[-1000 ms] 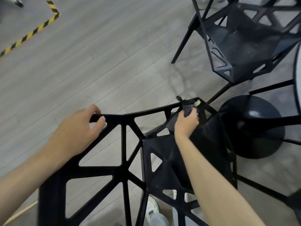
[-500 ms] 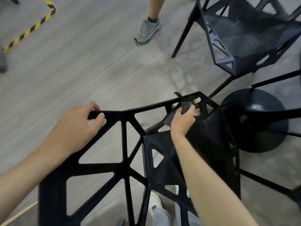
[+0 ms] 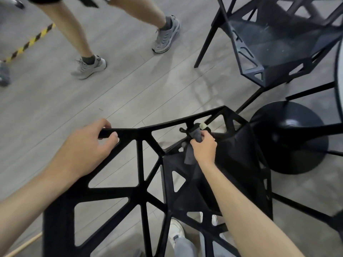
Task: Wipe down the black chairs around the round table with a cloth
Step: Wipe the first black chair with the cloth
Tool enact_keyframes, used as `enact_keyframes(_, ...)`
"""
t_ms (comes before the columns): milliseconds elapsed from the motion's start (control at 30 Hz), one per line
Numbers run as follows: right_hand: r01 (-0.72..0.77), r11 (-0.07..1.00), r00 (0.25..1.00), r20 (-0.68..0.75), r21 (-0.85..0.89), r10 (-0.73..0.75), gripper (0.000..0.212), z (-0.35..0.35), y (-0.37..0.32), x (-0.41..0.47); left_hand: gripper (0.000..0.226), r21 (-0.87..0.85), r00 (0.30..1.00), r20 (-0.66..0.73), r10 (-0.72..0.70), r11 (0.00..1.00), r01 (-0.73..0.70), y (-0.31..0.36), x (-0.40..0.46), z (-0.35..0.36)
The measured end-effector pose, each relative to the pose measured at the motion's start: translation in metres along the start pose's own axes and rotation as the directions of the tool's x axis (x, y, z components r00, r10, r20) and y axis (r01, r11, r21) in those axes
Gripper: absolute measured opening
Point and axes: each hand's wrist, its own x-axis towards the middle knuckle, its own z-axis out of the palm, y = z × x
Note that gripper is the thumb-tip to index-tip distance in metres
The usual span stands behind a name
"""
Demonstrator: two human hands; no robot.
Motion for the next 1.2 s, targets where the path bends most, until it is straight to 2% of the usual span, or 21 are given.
enact_keyframes(133, -0.137, 0.971, 0.981, -0.109, 0.194, 0.160, 0.021, 0.044, -0.006, -0.034, 0.023, -0.018, 1.000, -0.016, -0.004, 1.000, 0.004, -0.001, -0.001, 0.001)
enact_keyframes(233, -0.151, 0.964, 0.986, -0.030, 0.220, 0.162, 0.019, 0.079, -0.003, -0.065, 0.020, -0.014, 0.999, -0.026, 0.019, 1.000, -0.019, -0.004, 0.000, 0.002)
enact_keyframes(300, -0.139, 0.979, 0.988, 0.088, 0.149, 0.127, 0.015, 0.096, 0.003, -0.083, 0.018, -0.015, 0.999, -0.020, 0.035, 0.999, -0.035, -0.005, 0.001, 0.001)
enact_keyframes(433, -0.075, 0.996, 0.985, 0.161, 0.037, 0.068, 0.011, 0.092, 0.010, -0.081, 0.012, -0.011, 0.999, -0.040, 0.014, 1.000, -0.015, -0.001, 0.001, 0.001)
enact_keyframes(500, 0.065, 0.992, 0.973, 0.229, -0.113, -0.037, 0.016, 0.074, 0.014, -0.068, 0.012, -0.001, 0.999, -0.044, 0.013, 1.000, -0.013, -0.001, 0.001, 0.001)
enact_keyframes(567, 0.220, 0.921, 0.962, 0.228, -0.320, -0.150, 0.022, 0.048, 0.017, -0.051, 0.011, -0.007, 0.999, -0.048, 0.002, 1.000, -0.002, 0.000, 0.001, 0.001)
enact_keyframes(600, 0.265, 0.874, 0.962, 0.178, -0.407, -0.209, 0.022, 0.033, 0.018, -0.041, 0.011, -0.014, 0.999, -0.049, -0.002, 1.000, 0.002, -0.001, 0.001, 0.001)
enact_keyframes(667, 0.253, 0.856, 0.960, 0.007, -0.452, -0.280, 0.022, -0.002, 0.018, -0.024, 0.012, -0.017, 0.999, -0.048, 0.003, 1.000, -0.004, -0.002, 0.002, 0.002)
enact_keyframes(767, 0.198, 0.921, 0.911, -0.284, -0.334, -0.299, 0.024, -0.043, 0.024, -0.004, 0.013, -0.021, 0.998, -0.055, 0.015, 1.000, -0.017, -0.004, 0.003, 0.004)
enact_keyframes(833, 0.185, 0.936, 0.897, -0.338, -0.298, -0.285, 0.028, -0.038, 0.030, 0.006, 0.012, -0.017, 0.998, -0.059, 0.010, 1.000, -0.011, -0.004, 0.003, 0.004)
enact_keyframes(1000, 0.248, 0.915, 0.957, -0.068, -0.318, -0.283, 0.033, 0.040, 0.041, -0.011, 0.016, -0.011, 0.999, -0.045, 0.020, 1.000, -0.021, -0.004, 0.002, 0.003)
enact_keyframes(1067, 0.348, 0.843, 0.933, 0.069, -0.411, -0.353, 0.033, 0.057, 0.052, -0.025, 0.017, -0.010, 0.999, -0.041, 0.030, 0.999, -0.030, -0.005, 0.002, 0.003)
enact_keyframes(1100, 0.463, 0.740, 0.884, 0.201, -0.487, -0.421, 0.035, 0.060, 0.058, -0.031, 0.017, -0.009, 0.998, -0.039, 0.039, 0.999, -0.039, -0.005, 0.002, 0.003)
enact_keyframes(1133, 0.594, 0.597, 0.803, 0.357, -0.540, -0.477, 0.037, 0.061, 0.064, -0.035, 0.017, -0.009, 0.998, -0.037, 0.042, 0.999, -0.042, -0.005, 0.001, 0.002)
enact_keyframes(1200, 0.756, 0.354, 0.650, 0.561, -0.551, -0.513, 0.042, 0.051, 0.068, -0.029, 0.017, 0.001, 0.999, -0.031, 0.040, 0.999, -0.040, -0.003, 0.001, 0.002)
